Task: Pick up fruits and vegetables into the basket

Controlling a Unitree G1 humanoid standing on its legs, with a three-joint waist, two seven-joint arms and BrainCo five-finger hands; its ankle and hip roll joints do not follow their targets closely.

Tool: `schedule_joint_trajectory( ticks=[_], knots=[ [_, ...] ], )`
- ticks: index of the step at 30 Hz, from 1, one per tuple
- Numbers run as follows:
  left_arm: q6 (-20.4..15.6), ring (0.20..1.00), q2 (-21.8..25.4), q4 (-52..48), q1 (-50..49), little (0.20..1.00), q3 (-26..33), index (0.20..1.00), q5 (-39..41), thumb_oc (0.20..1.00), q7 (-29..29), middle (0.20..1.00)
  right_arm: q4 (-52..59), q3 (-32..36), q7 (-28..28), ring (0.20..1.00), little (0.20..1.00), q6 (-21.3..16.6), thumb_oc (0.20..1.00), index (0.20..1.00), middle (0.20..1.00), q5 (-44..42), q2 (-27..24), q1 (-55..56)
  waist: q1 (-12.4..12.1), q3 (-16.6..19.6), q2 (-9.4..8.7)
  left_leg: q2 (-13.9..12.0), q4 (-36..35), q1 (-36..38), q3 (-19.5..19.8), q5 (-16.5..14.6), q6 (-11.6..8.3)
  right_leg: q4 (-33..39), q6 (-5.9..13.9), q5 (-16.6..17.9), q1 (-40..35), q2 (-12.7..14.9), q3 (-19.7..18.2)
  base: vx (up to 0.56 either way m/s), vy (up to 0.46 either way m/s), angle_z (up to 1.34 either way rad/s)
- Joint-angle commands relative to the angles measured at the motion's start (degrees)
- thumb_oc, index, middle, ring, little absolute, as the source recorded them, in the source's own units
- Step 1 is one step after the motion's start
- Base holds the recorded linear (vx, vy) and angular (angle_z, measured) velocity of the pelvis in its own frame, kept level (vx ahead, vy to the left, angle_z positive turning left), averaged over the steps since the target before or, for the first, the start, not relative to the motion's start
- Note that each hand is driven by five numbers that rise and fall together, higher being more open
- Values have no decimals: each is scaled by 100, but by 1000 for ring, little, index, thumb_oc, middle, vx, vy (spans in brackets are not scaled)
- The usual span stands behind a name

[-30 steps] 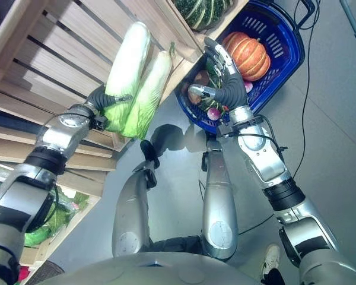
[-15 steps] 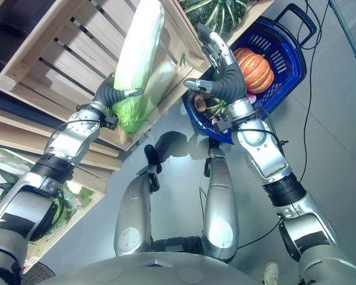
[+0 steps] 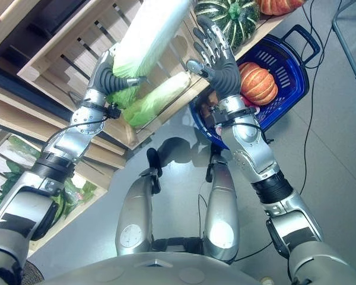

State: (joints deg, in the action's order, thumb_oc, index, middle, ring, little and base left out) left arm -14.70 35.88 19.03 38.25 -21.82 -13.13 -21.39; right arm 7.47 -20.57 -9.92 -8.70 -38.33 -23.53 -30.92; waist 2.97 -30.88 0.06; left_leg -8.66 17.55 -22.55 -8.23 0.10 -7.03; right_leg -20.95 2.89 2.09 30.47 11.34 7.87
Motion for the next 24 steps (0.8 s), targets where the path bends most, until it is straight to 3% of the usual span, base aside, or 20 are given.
schedule_joint_trajectory(
  ticks=[1, 7, 17, 21, 24],
  knots=[
    [-493, 200, 396, -653, 453, 200, 231, 200, -829, 200, -839, 200, 764, 170, -47, 1000, 1000, -228, 1000, 1000, 1000, -383, 184, -333, -21, 109, -119, 50, 165, 7, -171, 40, 128, 129, 265, -172, -612, 226, 156, 0, 0, 0],
    [-499, 200, 517, -760, 651, 200, 14, 200, -1815, 200, -1439, 200, 751, 105, -112, 1000, 1000, -269, 1000, 1000, 1000, -736, 337, -448, -51, 143, -131, 54, 135, 11, -172, 85, 127, 178, 270, -104, -627, 251, 188, -3, -4, 2],
    [-175, 200, 545, -874, 900, 200, -428, 200, -2539, 200, -1809, 200, 633, -61, -553, 1000, 1000, -254, 1000, 1000, 1000, -1276, 522, -562, -60, 179, -140, 72, 136, 12, -151, 80, 129, 197, 286, -82, -631, 251, 167, 0, 0, 0],
    [-38, 200, 433, -921, 915, 200, -489, 200, -2301, 200, -1782, 200, 550, -75, -978, 1000, 1000, -434, 1000, 1000, 1000, -1003, 582, -583, -62, 172, -140, 78, 129, 17, -143, 79, 136, 206, 292, -73, -635, 251, 154, 0, 0, 0],
    [70, 200, 203, -932, 825, 200, -444, 200, -1653, 200, -1548, 200, 547, -68, -1066, 1000, 1000, -399, 1000, 1000, 1000, -428, 690, -601, -60, 171, -135, 101, 102, 23, -126, 84, 140, 224, 300, -64, -635, 239, 129, 0, 0, 0]
  ],
)
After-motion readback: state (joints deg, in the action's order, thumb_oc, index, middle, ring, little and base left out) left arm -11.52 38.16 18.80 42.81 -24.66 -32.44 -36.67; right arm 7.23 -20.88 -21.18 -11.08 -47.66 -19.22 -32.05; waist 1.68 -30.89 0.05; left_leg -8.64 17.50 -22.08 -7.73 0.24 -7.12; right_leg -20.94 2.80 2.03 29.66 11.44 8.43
